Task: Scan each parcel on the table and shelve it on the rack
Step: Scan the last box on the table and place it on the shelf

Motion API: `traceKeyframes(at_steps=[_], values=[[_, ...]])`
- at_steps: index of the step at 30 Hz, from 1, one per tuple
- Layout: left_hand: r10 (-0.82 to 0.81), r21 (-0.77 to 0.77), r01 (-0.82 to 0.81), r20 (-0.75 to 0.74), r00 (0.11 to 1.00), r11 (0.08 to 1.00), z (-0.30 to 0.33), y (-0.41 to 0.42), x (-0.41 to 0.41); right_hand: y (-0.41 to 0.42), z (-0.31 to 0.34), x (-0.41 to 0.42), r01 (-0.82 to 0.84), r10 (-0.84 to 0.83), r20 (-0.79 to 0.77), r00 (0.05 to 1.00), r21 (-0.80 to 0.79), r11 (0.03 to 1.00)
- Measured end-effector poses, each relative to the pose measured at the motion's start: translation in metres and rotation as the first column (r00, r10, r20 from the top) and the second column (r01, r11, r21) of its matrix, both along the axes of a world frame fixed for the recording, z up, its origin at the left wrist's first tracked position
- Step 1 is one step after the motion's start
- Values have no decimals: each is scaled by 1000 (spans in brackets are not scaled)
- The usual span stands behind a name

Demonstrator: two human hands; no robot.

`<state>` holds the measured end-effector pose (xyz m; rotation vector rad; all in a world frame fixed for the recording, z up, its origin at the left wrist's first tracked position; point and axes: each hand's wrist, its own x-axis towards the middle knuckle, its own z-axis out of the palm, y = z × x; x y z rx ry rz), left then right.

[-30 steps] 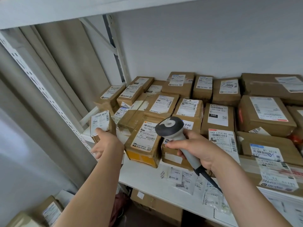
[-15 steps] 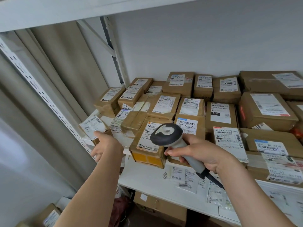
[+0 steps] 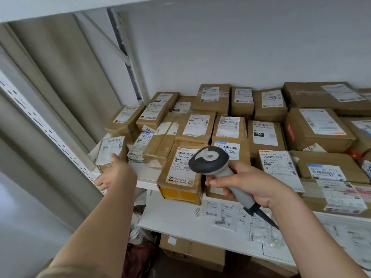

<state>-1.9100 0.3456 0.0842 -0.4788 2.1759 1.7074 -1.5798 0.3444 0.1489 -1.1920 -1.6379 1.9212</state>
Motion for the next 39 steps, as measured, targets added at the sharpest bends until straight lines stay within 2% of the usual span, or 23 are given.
traceKeyframes(at_steps=[3, 5, 10, 12, 15, 22, 26, 32, 35, 39], values=[[65, 78, -64, -5, 998, 995, 3, 6, -1, 0, 2, -1, 4, -4, -7, 1000, 9, 1000], [41, 120, -38, -24, 999, 992, 8, 7, 0, 0, 3, 0, 13, -13, -8, 1000, 19, 1000], [73, -52, -76, -56, 996, 996, 14, 5, 10, -7, 7, 6, 64, -64, -26, 998, 2, 998], [78, -65, -88, -136, 988, 994, 26, 6, 27, -10, 9, 14, 108, -108, -30, 994, -9, 994], [12, 16, -7, -316, 949, 1000, 41, 12, 49, -18, 13, 30, 157, -157, -49, 986, -3, 988], [-143, 198, 262, -471, 871, 945, 88, 32, 149, -47, 32, 91, 287, -284, -126, 951, 10, 958], [-219, 289, 432, -553, 804, 854, 105, 44, 250, -65, 40, 159, 381, -372, -152, 916, 35, 924], [-346, 337, 660, -644, 682, 672, 111, 32, 455, -113, 43, 318, 556, -541, -164, 825, 54, 830], [-444, 376, 792, -674, 590, 482, 103, 18, 578, -152, 44, 417, 687, -672, -169, 721, 52, 725], [-587, 438, 876, -663, 465, 200, 94, -16, 735, -205, 43, 529, 818, -798, -181, 574, 83, 570]])
